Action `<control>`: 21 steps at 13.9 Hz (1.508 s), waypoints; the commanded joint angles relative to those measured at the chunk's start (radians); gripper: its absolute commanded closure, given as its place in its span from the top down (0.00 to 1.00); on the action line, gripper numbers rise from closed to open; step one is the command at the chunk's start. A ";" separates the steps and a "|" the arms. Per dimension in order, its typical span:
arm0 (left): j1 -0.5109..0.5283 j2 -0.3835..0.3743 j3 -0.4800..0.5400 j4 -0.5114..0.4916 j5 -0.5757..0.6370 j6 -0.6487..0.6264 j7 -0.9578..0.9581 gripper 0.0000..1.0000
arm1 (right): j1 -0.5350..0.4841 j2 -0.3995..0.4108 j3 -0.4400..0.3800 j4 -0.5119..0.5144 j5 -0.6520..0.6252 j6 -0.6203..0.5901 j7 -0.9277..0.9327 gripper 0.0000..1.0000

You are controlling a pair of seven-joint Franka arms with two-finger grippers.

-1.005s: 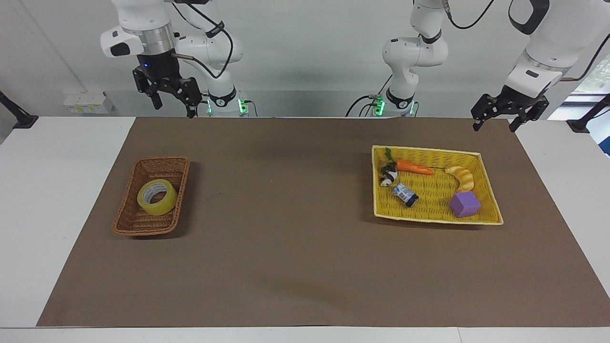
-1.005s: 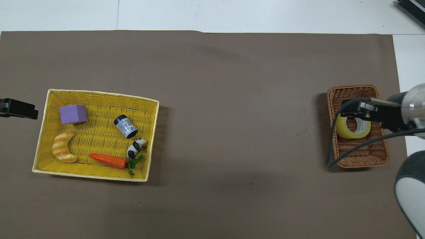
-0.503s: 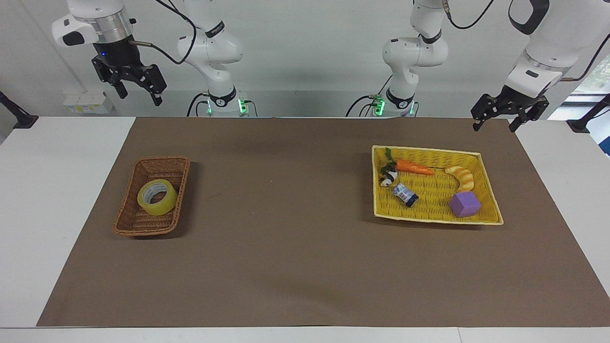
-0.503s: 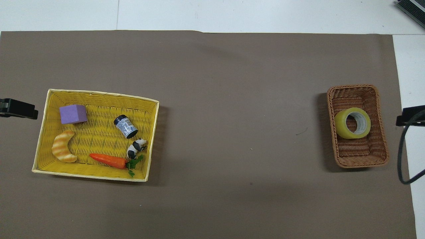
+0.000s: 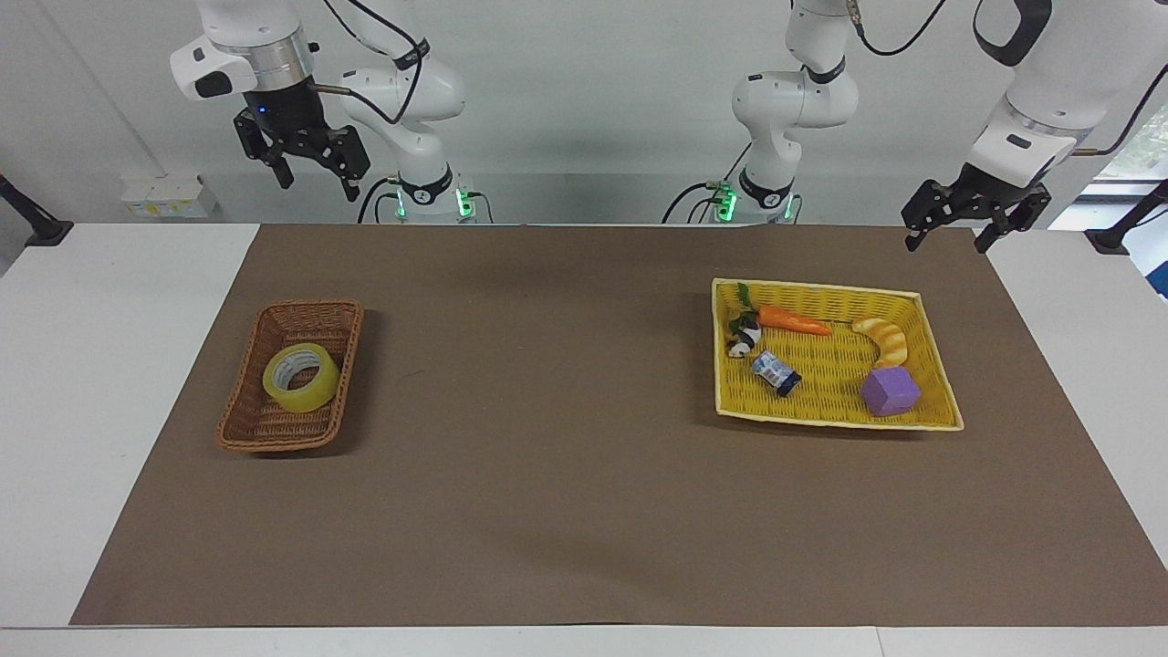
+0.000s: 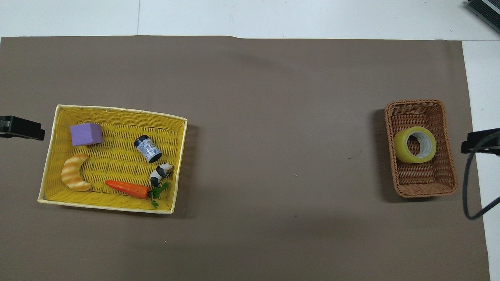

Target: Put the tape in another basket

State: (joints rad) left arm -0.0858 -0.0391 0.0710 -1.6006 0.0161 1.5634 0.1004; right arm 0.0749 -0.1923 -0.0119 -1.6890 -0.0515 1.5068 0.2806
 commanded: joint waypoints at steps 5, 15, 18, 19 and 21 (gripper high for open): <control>0.001 -0.007 0.003 0.005 -0.004 -0.006 0.013 1.00 | -0.043 0.048 -0.016 0.064 0.021 0.029 -0.164 1.00; 0.001 -0.007 0.003 0.005 -0.004 -0.006 0.013 1.00 | -0.069 0.090 -0.019 0.144 0.061 -0.099 -0.160 1.00; 0.001 -0.007 0.003 0.005 -0.004 -0.006 0.013 1.00 | -0.069 0.085 -0.019 0.134 0.081 -0.073 -0.162 1.00; 0.001 -0.007 0.003 0.005 -0.004 -0.006 0.013 1.00 | -0.070 0.083 -0.020 0.129 0.076 -0.071 -0.162 1.00; 0.001 -0.007 0.003 0.005 -0.005 -0.006 0.013 1.00 | -0.069 0.080 -0.019 0.117 0.061 -0.069 -0.167 1.00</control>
State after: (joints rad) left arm -0.0858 -0.0391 0.0710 -1.6006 0.0161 1.5634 0.1004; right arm 0.0162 -0.1054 -0.0343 -1.5530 -0.0021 1.4205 0.1085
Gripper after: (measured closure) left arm 0.000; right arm 0.000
